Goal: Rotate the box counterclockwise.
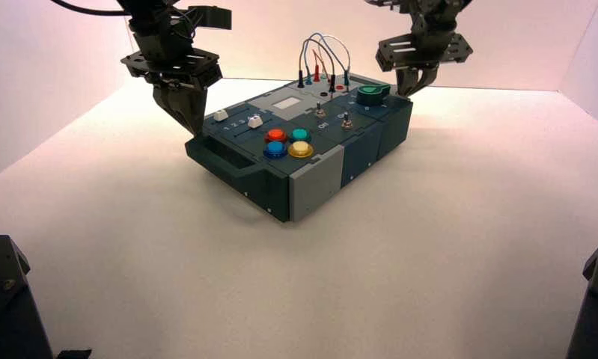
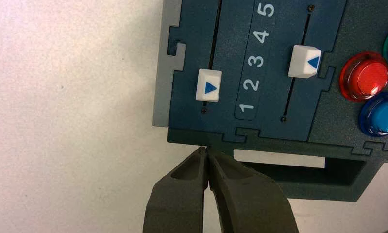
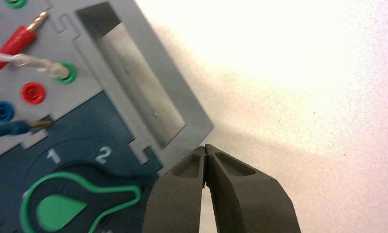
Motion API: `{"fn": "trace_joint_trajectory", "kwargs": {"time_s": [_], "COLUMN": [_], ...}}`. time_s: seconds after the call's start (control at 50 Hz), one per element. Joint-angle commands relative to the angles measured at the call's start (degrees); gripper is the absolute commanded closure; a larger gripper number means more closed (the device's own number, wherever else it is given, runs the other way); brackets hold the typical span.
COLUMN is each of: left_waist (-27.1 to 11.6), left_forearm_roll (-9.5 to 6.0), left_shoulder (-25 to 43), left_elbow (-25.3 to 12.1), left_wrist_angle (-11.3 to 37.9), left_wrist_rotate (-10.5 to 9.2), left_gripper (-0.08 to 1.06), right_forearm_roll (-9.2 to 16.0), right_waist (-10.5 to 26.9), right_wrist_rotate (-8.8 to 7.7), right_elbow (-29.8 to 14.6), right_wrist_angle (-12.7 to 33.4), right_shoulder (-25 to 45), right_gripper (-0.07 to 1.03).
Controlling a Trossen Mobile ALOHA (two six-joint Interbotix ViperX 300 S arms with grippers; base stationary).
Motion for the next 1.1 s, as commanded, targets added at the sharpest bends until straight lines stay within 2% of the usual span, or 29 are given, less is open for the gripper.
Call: {"fn": "trace_joint_trajectory", "kwargs": {"time_s": [0.02, 0.34, 0.44, 0.54, 0.56, 0.68, 0.74, 0.82, 0.92, 0.94, 0.96, 1.0, 1.02, 1.1], "left_waist": [-2.99, -1.85, -1.67, -1.67, -1.67, -1.67, -1.67, -1.67, -1.67, -1.67, -1.67, -1.67, -1.67, -1.67], "left_forearm_roll": [-0.62, -0.35, 0.18, 0.79, 1.41, 1.41, 1.41, 1.41, 1.05, 1.05, 0.97, 0.97, 0.97, 0.88], "left_shoulder": [-2.90, -6.33, -7.12, -7.12, -7.12, -7.21, -7.21, -7.56, -8.26, -8.26, -8.44, -8.70, -8.96, -9.40], "left_elbow": [-3.08, -4.66, -5.54, -5.98, -6.42, -6.94, -7.29, -7.29, -7.03, -6.94, -6.94, -6.86, -6.86, -6.59], "left_wrist_angle": [0.18, 1.32, 2.64, 4.13, 5.01, 5.27, 5.19, 4.39, 3.25, 3.16, 2.99, 2.81, 2.46, 1.41], "left_wrist_rotate": [-0.26, -0.18, -0.18, -0.09, 0.00, 0.00, 0.09, 0.35, 1.05, 1.14, 1.14, 1.23, 1.23, 1.23], "left_gripper": [1.01, 1.01, 1.01, 1.01, 1.01, 1.01, 1.01, 1.01, 1.01, 1.01, 1.01, 1.01, 1.01, 1.01], "right_forearm_roll": [-0.09, -0.88, -1.14, -1.14, -1.14, -0.88, -0.53, 1.05, 5.63, 6.15, 7.38, 8.09, 9.49, 10.02], "right_waist": [1.85, 1.85, 2.11, 2.37, 2.81, 4.31, 5.01, 5.45, 5.36, 5.36, 5.36, 5.36, 5.36, 5.36], "right_wrist_rotate": [0.18, 0.18, 0.09, 0.18, 0.18, -0.09, -1.05, -3.34, -8.17, -8.70, -10.02, -10.72, -12.22, -13.01], "right_elbow": [0.09, 0.79, 1.14, 1.58, 1.85, 2.64, 2.99, 3.60, 4.22, 4.22, 4.31, 4.39, 4.66, 5.36], "right_wrist_angle": [3.43, 9.32, 12.92, 14.59, 15.29, 16.88, 17.14, 17.67, 18.90, 18.98, 19.42, 19.69, 20.30, 20.57], "right_shoulder": [-2.64, -8.26, -10.37, -11.87, -12.83, -15.38, -16.44, -17.58, -18.81, -18.90, -19.25, -19.42, -20.04, -20.83], "right_gripper": [0.99, 0.99, 0.99, 0.99, 0.99, 0.98, 0.98, 0.98, 0.98, 0.98, 0.98, 0.98, 0.98, 0.98]}}
